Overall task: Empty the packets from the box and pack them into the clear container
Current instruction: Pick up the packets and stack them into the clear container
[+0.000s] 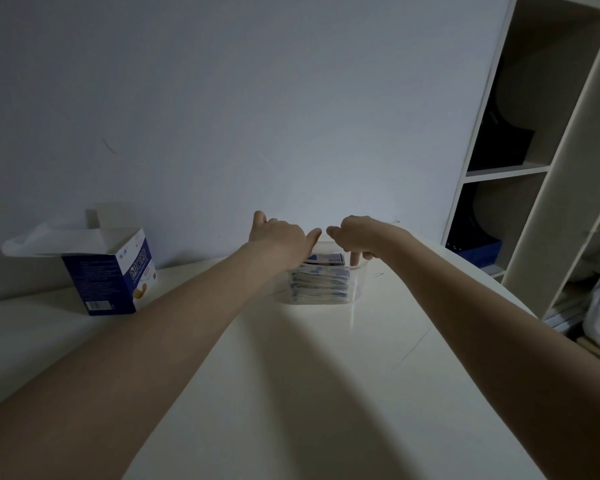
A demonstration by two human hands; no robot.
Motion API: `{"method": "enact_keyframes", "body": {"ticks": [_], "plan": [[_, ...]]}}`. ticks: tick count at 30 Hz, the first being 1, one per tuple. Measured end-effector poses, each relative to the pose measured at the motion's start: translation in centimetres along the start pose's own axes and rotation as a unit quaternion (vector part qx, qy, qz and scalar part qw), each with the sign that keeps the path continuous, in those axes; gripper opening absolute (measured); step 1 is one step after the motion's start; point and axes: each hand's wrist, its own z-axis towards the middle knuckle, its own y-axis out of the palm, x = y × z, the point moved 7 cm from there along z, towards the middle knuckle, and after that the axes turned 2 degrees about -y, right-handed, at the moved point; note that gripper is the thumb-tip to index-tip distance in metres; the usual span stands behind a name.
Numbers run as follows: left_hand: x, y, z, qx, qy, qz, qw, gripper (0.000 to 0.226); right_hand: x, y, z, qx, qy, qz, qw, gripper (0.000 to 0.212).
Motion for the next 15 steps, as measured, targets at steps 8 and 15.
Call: {"method": "enact_keyframes", "body": {"ticks": [8,15], "plan": [[0.2,0.8,-0.1,-0.065,-0.036,-0.070,0.995,0.039,-0.7,0.5,-1.8,-0.070,0.002,0.009,0.998,0.038],[-0.1,0.6,-0.4,-0.085,-0.050,-0.075,0.992,0.053,0.0,0.5,-1.4,-0.074,0.018,0.016,0.997,0.049]]}}
